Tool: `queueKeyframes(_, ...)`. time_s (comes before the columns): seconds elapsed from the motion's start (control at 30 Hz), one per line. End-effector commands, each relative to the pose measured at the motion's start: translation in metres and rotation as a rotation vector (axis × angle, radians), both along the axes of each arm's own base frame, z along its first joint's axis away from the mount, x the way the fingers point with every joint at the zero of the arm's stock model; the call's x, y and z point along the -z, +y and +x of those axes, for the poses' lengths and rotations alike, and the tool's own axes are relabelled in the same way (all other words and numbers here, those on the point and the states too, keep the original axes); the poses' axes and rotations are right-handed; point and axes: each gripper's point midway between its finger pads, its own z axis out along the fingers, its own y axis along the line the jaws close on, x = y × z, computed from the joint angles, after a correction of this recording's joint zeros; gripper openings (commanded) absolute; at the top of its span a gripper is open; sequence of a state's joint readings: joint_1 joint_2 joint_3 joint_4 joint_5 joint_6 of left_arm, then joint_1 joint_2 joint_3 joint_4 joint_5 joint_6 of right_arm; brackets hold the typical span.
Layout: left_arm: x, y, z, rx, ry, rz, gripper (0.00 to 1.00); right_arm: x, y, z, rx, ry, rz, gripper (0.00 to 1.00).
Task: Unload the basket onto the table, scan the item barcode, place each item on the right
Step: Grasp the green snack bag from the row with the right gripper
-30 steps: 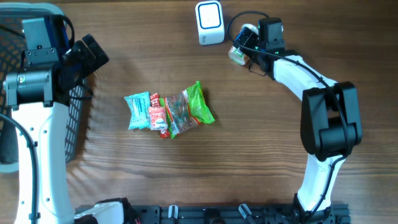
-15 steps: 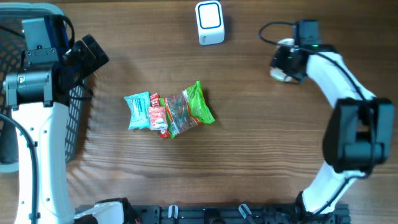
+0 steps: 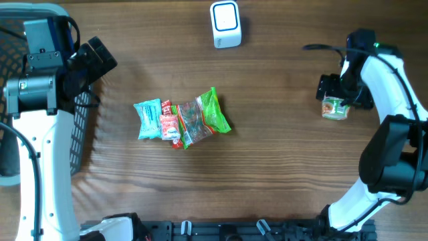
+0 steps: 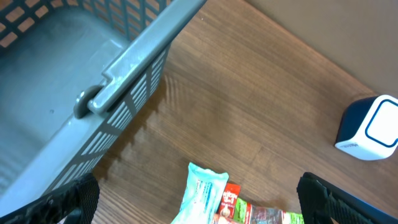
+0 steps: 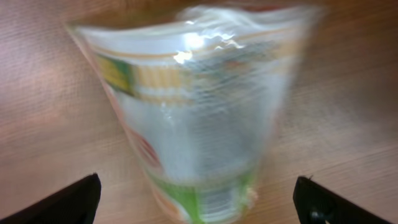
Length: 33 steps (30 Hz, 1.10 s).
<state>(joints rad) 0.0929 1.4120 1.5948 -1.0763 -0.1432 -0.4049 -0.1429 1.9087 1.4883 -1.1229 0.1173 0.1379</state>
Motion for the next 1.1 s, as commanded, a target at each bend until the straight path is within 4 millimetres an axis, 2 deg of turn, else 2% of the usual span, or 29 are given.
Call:
queueKeyframes(0.0, -0.007, 0.002, 0.000, 0.001, -0.018, 0.006, 1.00, -0.077, 0.028, 0.039, -0.102, -0.194, 0.102, 1.00)
queueKeyframes(0.03, -0.007, 0.002, 0.000, 0.001, -0.018, 0.006, 1.00, -0.095, 0.057, 0.044, -0.213, -0.247, 0.217, 1.00)
queueKeyframes(0.1, -0.007, 0.002, 0.000, 0.001, -0.018, 0.006, 1.00, -0.118, 0.120, 0.042, -0.436, -0.321, 0.431, 0.99)
queueKeyframes(0.13, -0.007, 0.002, 0.000, 0.001, -0.018, 0.007, 1.00, -0.121, 0.142, 0.038, -0.491, -0.321, 0.492, 1.00)
queueKeyframes(0.2, -0.007, 0.002, 0.000, 0.001, -0.018, 0.006, 1.00, -0.119, 0.172, 0.029, -0.560, -0.298, 0.551, 0.99)
queueKeyframes(0.33, -0.007, 0.002, 0.000, 0.001, -0.018, 0.006, 1.00, -0.085, 0.255, -0.004, -0.699, -0.205, 0.598, 1.00)
queueKeyframes(0.43, -0.007, 0.002, 0.000, 0.001, -0.018, 0.006, 1.00, -0.056, 0.292, -0.010, -0.734, -0.223, 0.541, 0.99)
queueKeyframes(0.47, -0.007, 0.002, 0.000, 0.001, -0.018, 0.006, 1.00, -0.048, 0.300, -0.010, -0.742, -0.236, 0.518, 0.99)
queueKeyframes(0.57, -0.007, 0.002, 0.000, 0.001, -0.018, 0.006, 1.00, -0.001, 0.351, -0.020, -0.883, -0.329, 0.444, 0.98)
queueKeyframes(0.63, -0.007, 0.002, 0.000, 0.001, -0.018, 0.006, 1.00, 0.015, 0.353, -0.019, -0.895, -0.348, 0.387, 0.96)
queueKeyframes(0.7, -0.007, 0.002, 0.000, 0.001, -0.018, 0.006, 1.00, 0.027, 0.347, -0.016, -0.870, -0.349, 0.327, 0.94)
queueKeyframes(0.73, -0.007, 0.002, 0.000, 0.001, -0.018, 0.006, 1.00, 0.027, 0.347, -0.016, -0.870, -0.349, 0.326, 0.91)
queueKeyframes(0.8, -0.007, 0.002, 0.000, 0.001, -0.018, 0.006, 1.00, 0.031, 0.347, -0.016, -0.850, -0.341, 0.331, 0.71)
queueKeyframes(0.9, -0.007, 0.002, 0.000, 0.001, -0.018, 0.007, 1.00, 0.044, 0.346, -0.019, -0.791, -0.302, 0.342, 0.66)
queueKeyframes(1.0, -0.007, 0.002, 0.000, 0.001, -0.018, 0.006, 1.00, 0.064, 0.344, -0.022, -0.786, -0.254, 0.330, 0.43)
queueKeyframes(1.03, -0.007, 0.002, 0.000, 0.001, -0.018, 0.006, 1.00, 0.065, 0.338, -0.021, -0.779, -0.249, 0.313, 0.11)
queueKeyframes(1.07, -0.007, 0.002, 0.000, 0.001, -0.018, 0.006, 1.00, 0.056, 0.329, -0.017, -0.761, -0.254, 0.284, 0.04)
